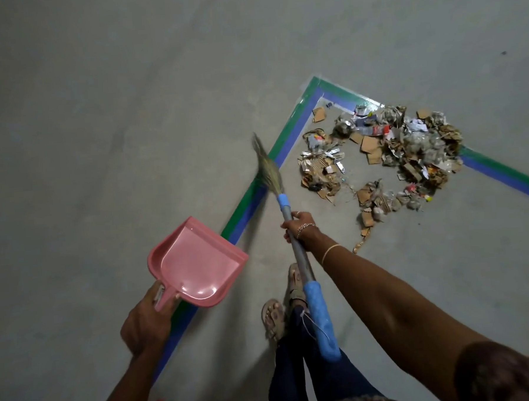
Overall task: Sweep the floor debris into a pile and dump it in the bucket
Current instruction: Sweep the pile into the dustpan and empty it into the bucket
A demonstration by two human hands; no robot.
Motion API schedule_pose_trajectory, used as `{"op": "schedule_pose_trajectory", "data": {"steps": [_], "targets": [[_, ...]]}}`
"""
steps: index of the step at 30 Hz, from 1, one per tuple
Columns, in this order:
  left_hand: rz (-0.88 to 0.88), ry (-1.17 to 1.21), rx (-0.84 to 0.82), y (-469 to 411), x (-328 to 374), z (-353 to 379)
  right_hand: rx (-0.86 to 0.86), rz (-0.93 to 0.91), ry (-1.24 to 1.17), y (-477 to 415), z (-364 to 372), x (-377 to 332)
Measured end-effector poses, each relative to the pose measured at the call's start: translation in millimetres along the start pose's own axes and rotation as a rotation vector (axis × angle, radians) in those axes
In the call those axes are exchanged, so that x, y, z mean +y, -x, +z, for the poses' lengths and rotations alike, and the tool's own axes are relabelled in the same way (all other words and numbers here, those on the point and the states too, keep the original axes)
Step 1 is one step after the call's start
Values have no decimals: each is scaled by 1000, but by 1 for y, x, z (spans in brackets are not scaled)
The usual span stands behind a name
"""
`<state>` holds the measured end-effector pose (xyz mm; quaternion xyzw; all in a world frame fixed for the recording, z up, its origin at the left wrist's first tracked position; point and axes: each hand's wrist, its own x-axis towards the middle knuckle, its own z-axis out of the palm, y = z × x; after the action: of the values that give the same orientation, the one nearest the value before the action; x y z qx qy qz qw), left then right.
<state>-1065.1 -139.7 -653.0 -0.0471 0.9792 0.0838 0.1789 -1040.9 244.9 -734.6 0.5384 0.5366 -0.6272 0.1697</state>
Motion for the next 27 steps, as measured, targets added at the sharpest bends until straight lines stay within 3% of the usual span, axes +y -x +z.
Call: {"op": "schedule_pose_trajectory", "data": {"steps": [6, 12, 18, 22, 27], "targets": [[58, 11, -37, 9, 6, 18, 178, 2, 77, 10, -75, 32], [140, 8, -69, 24, 26, 26, 6, -54, 323, 92, -153, 100], [173, -39, -153, 59, 34, 34, -110, 135, 466, 153, -168, 201], [162, -72, -191, 73, 28, 45, -26, 312, 448, 154, -168, 258], [245, -122, -216, 77, 30, 58, 97, 326, 307, 127, -181, 266]]}}
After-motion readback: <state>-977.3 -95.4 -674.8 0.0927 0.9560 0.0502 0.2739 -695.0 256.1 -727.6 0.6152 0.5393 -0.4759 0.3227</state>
